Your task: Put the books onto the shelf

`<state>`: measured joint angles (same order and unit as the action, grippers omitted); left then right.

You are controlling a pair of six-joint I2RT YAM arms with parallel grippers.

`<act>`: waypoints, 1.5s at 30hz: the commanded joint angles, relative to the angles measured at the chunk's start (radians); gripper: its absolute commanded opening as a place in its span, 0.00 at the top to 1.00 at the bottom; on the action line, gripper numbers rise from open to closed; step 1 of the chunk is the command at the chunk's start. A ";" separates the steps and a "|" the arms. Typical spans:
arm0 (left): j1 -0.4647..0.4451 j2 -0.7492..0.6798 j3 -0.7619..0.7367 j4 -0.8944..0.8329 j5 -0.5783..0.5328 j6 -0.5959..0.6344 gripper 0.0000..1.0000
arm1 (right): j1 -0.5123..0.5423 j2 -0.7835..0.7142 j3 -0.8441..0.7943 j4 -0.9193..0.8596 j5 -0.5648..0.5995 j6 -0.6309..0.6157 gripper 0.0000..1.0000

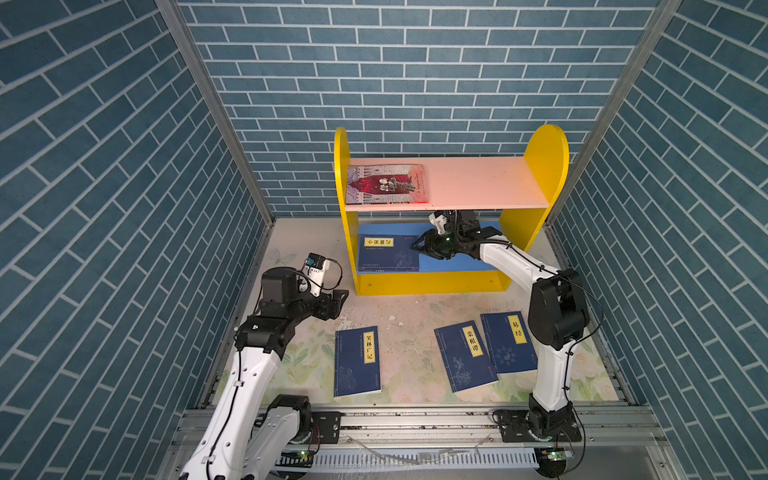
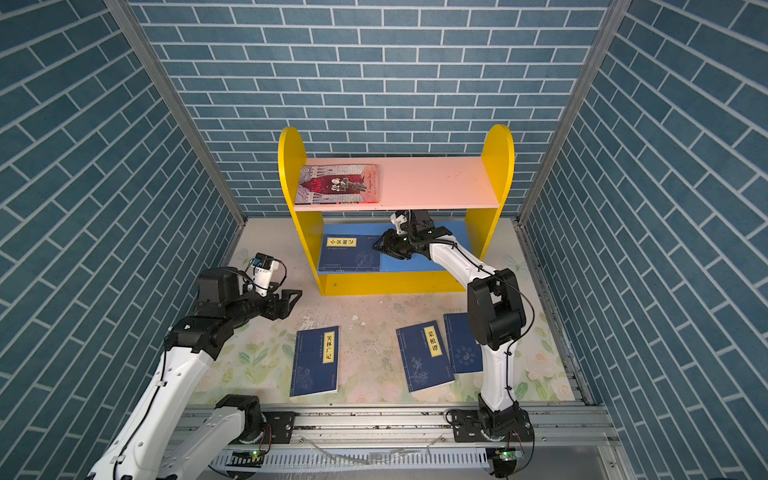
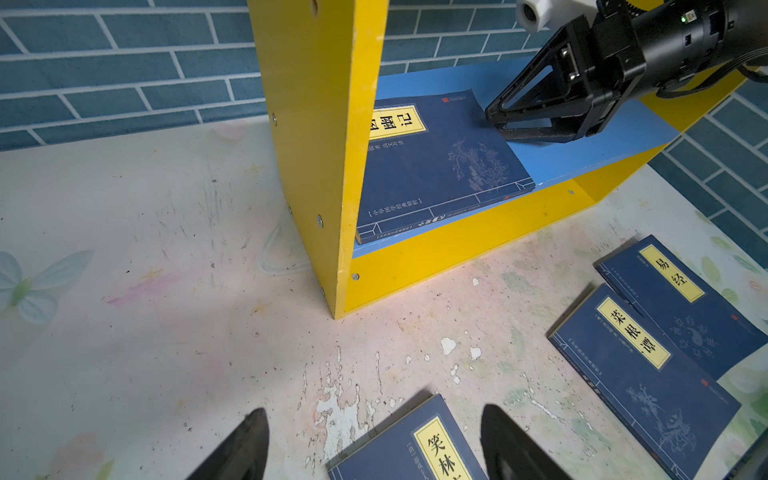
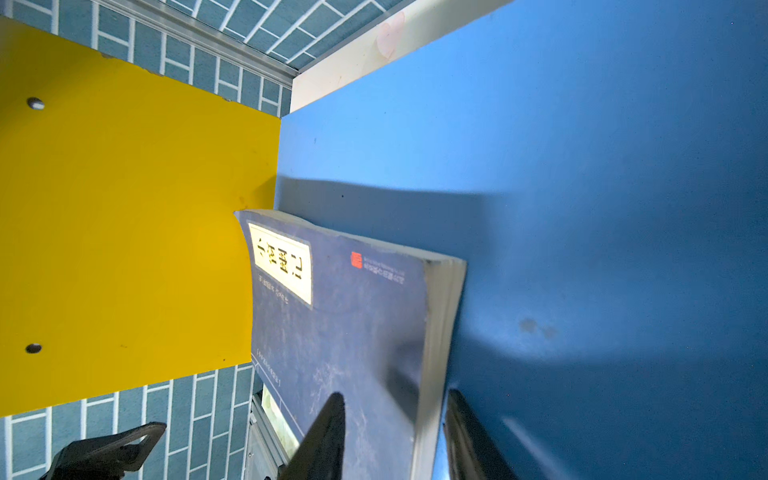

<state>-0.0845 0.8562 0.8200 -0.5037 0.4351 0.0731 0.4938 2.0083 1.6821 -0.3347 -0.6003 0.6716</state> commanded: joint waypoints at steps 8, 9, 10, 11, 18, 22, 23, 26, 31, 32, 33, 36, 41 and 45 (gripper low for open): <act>0.005 -0.009 0.001 -0.011 0.012 -0.011 0.19 | 0.017 0.045 0.070 0.007 -0.041 -0.029 0.59; 0.005 -0.009 -0.002 -0.010 0.012 -0.012 0.19 | 0.017 0.047 0.071 0.008 -0.041 -0.029 0.59; 0.005 -0.008 -0.002 -0.009 0.011 -0.012 0.19 | 0.016 0.049 0.075 0.007 -0.041 -0.029 0.59; 0.005 -0.009 -0.002 -0.008 0.013 -0.012 0.19 | 0.016 0.050 0.078 0.006 -0.041 -0.029 0.59; 0.005 0.003 0.008 -0.023 0.005 -0.046 0.18 | 0.017 0.032 0.054 0.007 -0.006 -0.021 0.58; 0.006 0.034 0.049 -0.108 0.009 -0.082 0.18 | 0.003 -0.051 -0.035 0.050 0.072 -0.012 0.56; 0.006 0.040 0.059 -0.130 0.013 -0.089 0.18 | 0.000 -0.073 -0.055 0.062 0.081 -0.009 0.56; 0.006 0.047 0.073 -0.175 0.024 -0.116 0.18 | -0.010 -0.164 -0.146 0.098 0.104 -0.004 0.55; 0.006 0.038 0.055 -0.172 0.097 -0.129 0.18 | -0.012 -0.309 -0.284 0.081 0.112 -0.026 0.53; 0.006 0.033 0.050 -0.166 0.107 -0.133 0.18 | -0.013 -0.333 -0.309 0.074 0.114 -0.031 0.53; 0.006 0.031 0.042 -0.160 0.118 -0.140 0.18 | -0.012 -0.360 -0.338 0.068 0.115 -0.037 0.53; 0.006 0.025 0.027 -0.147 0.152 -0.148 0.18 | -0.013 -0.439 -0.416 0.044 0.122 -0.050 0.53; 0.006 0.018 0.013 -0.136 0.195 -0.147 0.17 | -0.012 -0.573 -0.547 0.001 0.131 -0.054 0.53; 0.006 0.017 -0.002 -0.112 0.265 -0.164 0.17 | -0.009 -0.700 -0.651 -0.041 0.142 -0.053 0.53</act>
<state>-0.0834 0.8845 0.8356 -0.6373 0.6281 -0.0769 0.4816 1.3945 1.0645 -0.3481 -0.4789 0.6712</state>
